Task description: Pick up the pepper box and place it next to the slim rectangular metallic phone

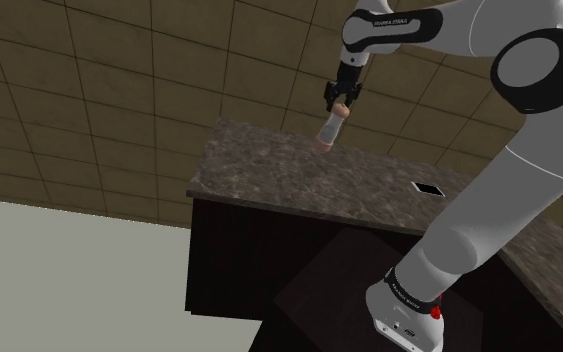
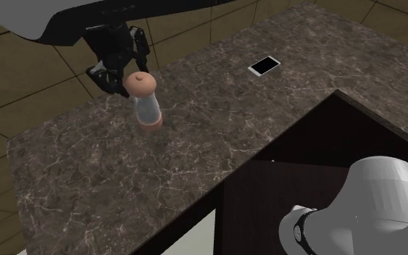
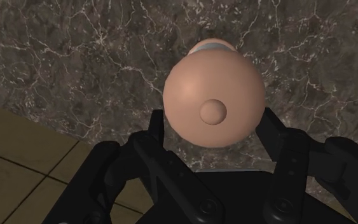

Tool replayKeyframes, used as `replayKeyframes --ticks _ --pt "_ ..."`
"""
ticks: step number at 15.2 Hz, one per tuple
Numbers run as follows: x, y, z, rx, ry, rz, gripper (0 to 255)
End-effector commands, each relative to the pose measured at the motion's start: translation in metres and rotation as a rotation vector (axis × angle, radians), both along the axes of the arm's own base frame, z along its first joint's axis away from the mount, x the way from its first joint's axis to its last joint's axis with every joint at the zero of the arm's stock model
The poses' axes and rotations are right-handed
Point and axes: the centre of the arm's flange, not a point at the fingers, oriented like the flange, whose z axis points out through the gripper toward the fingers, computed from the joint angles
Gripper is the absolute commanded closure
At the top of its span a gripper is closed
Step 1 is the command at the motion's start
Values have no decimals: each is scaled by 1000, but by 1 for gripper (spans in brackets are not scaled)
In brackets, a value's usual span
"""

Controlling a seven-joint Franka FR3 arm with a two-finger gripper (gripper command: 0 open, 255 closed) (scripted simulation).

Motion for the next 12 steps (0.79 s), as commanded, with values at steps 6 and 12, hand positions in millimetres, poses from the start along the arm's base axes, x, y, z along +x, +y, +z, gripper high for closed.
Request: replayKeyframes --ticks 6,12 --pt "1 0 37 0 0 0 255" --pt "1 0 68 0 0 0 255"
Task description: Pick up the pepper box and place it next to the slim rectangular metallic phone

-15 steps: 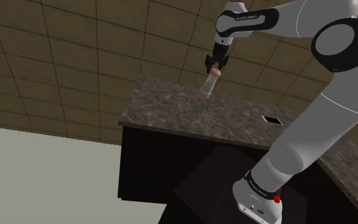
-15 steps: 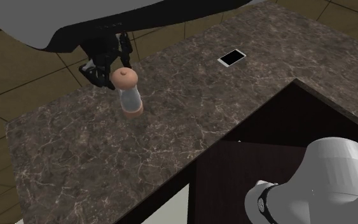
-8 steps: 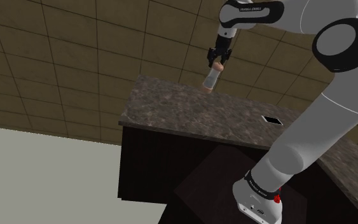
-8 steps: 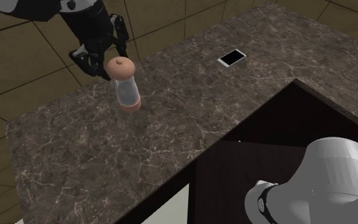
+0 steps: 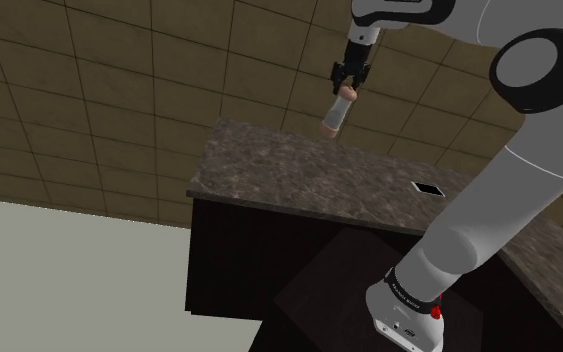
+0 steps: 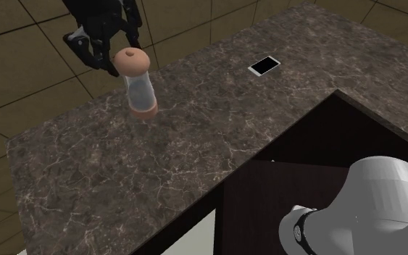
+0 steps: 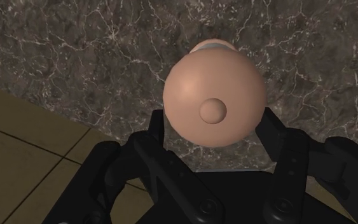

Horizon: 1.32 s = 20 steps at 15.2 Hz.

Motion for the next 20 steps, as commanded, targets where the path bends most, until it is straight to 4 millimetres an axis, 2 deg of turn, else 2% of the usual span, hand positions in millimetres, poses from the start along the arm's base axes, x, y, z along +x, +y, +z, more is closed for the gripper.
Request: replayKeyframes --ticks 1,12,20 --pt "1 -1 10 0 0 0 255" --pt "1 -1 66 0 0 0 255" --pt "-75 -74 67 0 0 0 255"
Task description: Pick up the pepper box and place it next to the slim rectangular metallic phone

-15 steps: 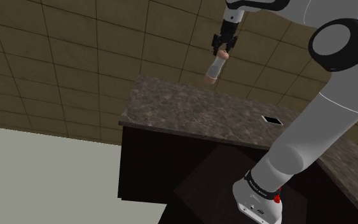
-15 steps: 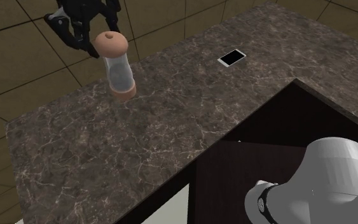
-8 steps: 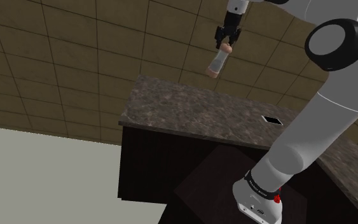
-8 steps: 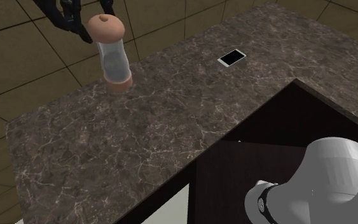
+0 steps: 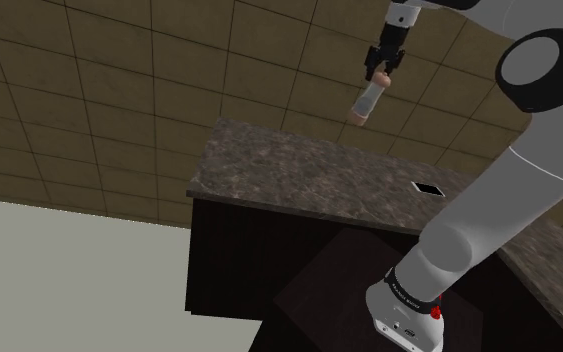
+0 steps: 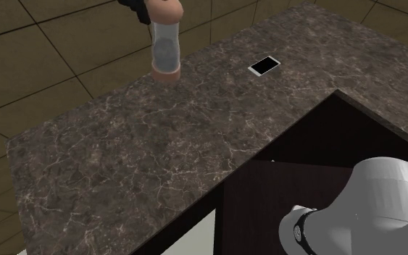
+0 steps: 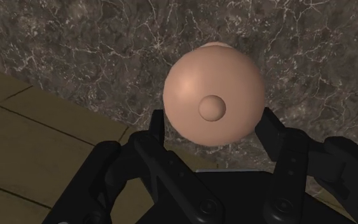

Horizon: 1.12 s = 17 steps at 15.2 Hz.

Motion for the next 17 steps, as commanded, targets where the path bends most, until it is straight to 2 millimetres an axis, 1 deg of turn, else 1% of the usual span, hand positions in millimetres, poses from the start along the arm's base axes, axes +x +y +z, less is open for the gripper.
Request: replayKeyframes --ticks 1,17 --pt "-19 -15 -5 0 0 1 255" --pt "-172 -161 -4 0 0 1 255"
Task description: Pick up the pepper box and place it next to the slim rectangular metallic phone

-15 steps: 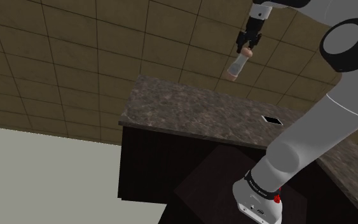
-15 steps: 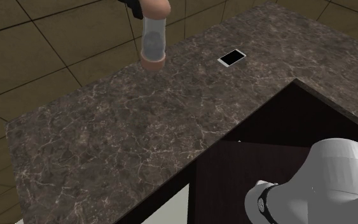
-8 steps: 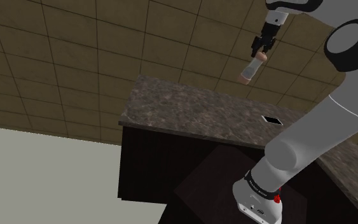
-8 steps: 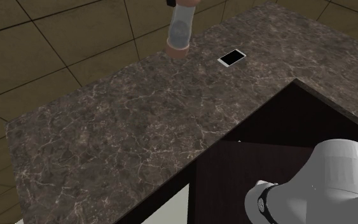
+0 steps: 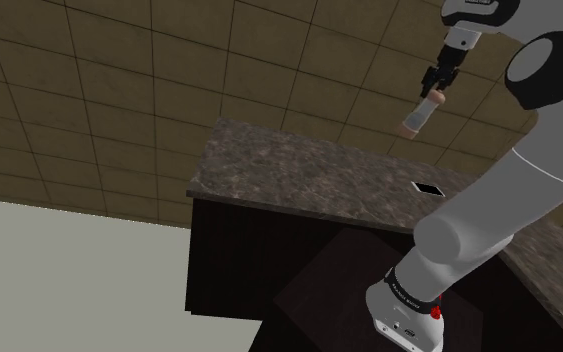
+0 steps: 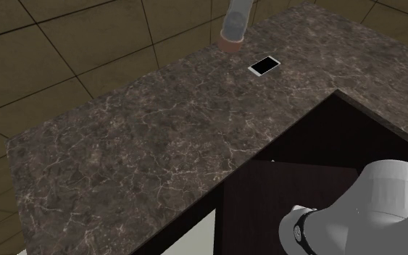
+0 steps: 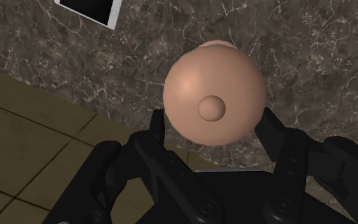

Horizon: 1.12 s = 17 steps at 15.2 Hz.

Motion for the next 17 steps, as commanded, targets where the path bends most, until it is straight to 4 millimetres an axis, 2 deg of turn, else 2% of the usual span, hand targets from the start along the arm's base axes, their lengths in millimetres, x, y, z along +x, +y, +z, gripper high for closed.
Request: replayKeyframes --ticks 1,10,17 --pt "-19 -18 1 0 0 3 255" --pt "-100 -97 2 0 0 3 255" --pt "-100 -97 -35 0 0 3 255"
